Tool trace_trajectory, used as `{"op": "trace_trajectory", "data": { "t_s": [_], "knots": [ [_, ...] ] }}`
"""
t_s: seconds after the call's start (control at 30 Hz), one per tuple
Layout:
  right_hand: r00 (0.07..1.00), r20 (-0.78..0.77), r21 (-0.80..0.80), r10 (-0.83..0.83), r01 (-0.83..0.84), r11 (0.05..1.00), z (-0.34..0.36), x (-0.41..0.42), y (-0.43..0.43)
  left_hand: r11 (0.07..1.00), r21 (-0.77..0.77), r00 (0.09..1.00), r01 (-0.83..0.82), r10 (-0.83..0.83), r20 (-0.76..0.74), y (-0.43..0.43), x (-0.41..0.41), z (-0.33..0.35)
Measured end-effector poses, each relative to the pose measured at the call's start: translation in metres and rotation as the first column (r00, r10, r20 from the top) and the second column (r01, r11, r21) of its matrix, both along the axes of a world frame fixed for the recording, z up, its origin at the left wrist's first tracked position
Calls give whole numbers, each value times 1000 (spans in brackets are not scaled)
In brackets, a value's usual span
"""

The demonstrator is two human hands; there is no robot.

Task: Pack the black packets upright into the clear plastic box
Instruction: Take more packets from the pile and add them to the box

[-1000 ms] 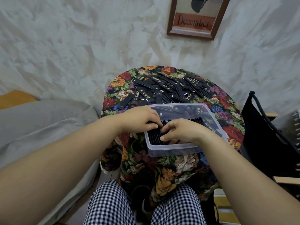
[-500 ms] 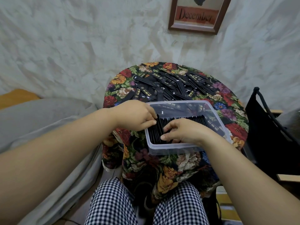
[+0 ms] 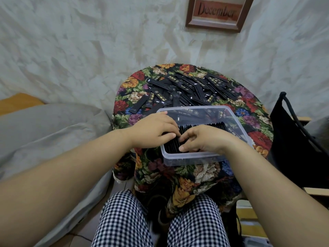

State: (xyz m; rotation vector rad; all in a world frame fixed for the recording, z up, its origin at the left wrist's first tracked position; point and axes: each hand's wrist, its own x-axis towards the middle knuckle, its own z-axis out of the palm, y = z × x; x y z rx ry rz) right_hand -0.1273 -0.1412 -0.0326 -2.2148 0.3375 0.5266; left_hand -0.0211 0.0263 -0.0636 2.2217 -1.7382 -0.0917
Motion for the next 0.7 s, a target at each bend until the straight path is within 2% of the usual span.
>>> {"op": "trace_trajectory", "data": {
  "t_s": [0.2, 0.37, 0.47, 0.57, 0.7],
  "knots": [
    [1000, -5, -5, 2, -2, 1000, 0, 1, -2, 994, 107, 998, -27, 22, 50, -12, 1, 7],
    [999, 9, 16, -41, 41, 999, 9, -3, -14, 993, 104, 996, -50, 43, 75, -14, 0, 5],
    [977, 163, 71, -135, 125, 990, 22, -2, -30, 996, 75, 996, -45, 39, 77, -13, 0, 3],
    [902, 356, 131, -243, 209, 969, 33, 7, -49, 999, 44, 997, -33, 30, 72, -10, 0, 0],
    [798, 518, 74, -308, 317, 946, 32, 43, -81, 999, 42, 998, -35, 32, 54, -9, 0, -2]
  ]
}}
